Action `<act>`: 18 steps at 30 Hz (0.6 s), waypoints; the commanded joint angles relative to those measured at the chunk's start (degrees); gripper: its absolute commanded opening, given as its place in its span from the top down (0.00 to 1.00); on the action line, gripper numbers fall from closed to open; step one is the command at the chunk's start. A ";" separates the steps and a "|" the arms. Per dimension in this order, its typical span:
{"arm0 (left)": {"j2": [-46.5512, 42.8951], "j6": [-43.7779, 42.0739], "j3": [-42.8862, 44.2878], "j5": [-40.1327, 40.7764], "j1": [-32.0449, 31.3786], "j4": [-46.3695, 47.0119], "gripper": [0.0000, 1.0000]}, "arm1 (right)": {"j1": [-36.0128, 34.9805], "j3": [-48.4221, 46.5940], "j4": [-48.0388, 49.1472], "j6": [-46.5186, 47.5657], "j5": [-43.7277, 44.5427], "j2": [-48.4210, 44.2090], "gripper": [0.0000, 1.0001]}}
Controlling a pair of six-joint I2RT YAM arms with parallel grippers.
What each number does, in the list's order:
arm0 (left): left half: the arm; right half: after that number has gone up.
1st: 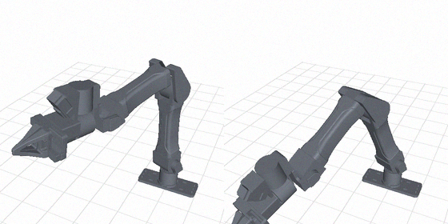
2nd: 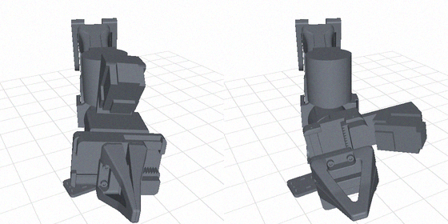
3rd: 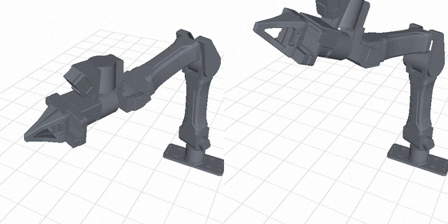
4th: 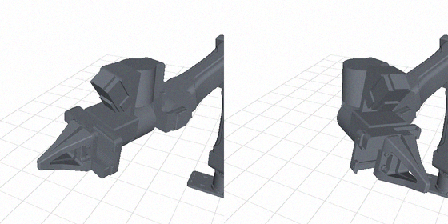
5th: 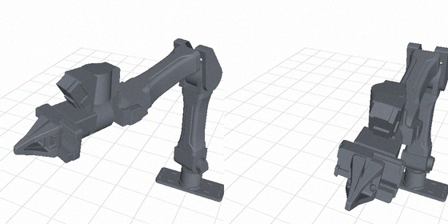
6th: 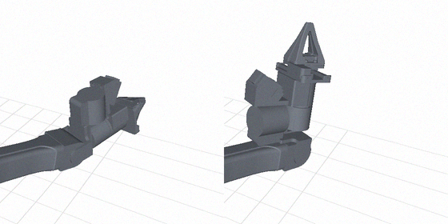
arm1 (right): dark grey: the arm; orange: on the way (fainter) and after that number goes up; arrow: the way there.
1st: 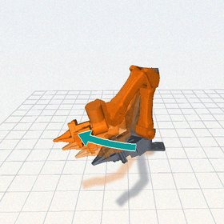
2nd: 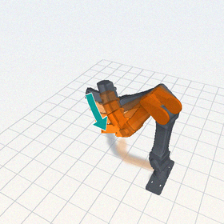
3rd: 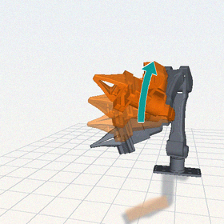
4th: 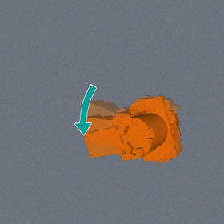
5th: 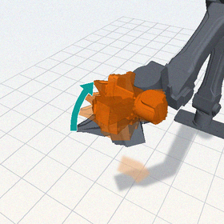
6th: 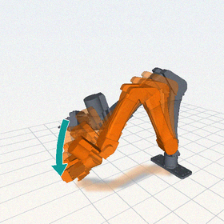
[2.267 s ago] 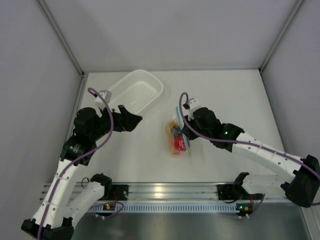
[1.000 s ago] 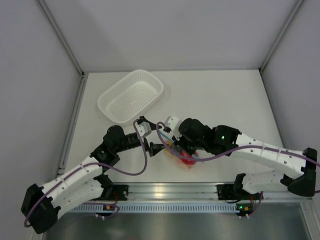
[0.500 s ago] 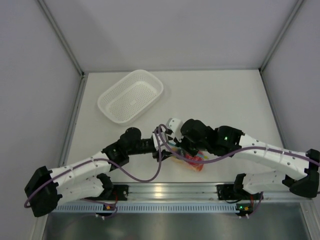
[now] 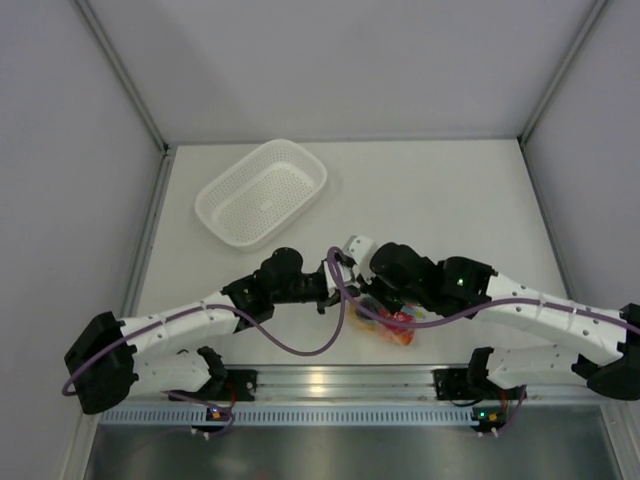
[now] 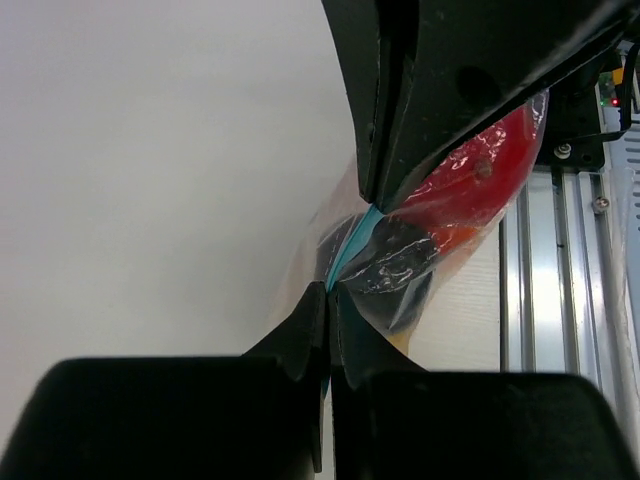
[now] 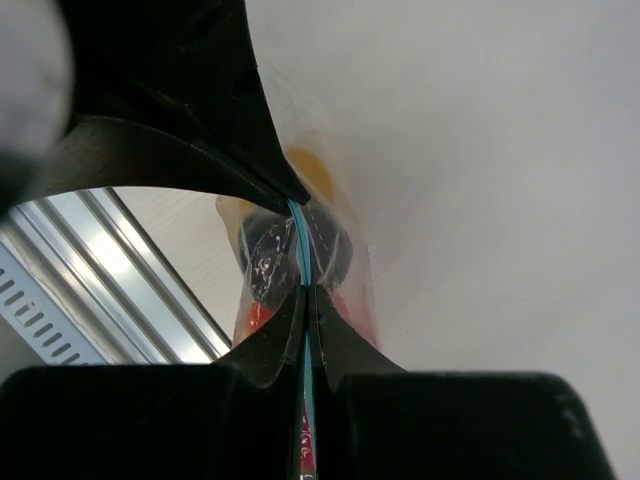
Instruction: Open the zip-top bag and remove the fake food
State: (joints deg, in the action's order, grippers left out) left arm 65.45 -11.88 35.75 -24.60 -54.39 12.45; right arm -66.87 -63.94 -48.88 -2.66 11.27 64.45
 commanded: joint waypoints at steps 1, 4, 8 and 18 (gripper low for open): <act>2.14 0.37 3.63 0.61 -0.80 0.47 1.00 | -1.77 1.27 4.76 3.89 -4.76 -0.37 1.00; 0.74 0.36 3.45 1.39 -0.80 0.47 1.00 | -1.77 2.42 5.72 3.10 -3.89 -2.83 1.00; -2.60 0.80 3.10 2.27 -0.81 -1.28 1.00 | -1.68 4.44 8.70 -0.50 0.33 -8.62 0.64; -9.19 7.74 6.96 3.94 -0.81 -5.94 1.00 | -1.68 12.16 11.08 -8.06 5.78 -31.18 0.39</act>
State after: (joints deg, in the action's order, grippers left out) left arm 59.20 -7.49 38.72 -21.50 -55.20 5.65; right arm -67.53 -54.61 -41.06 -6.83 14.04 38.96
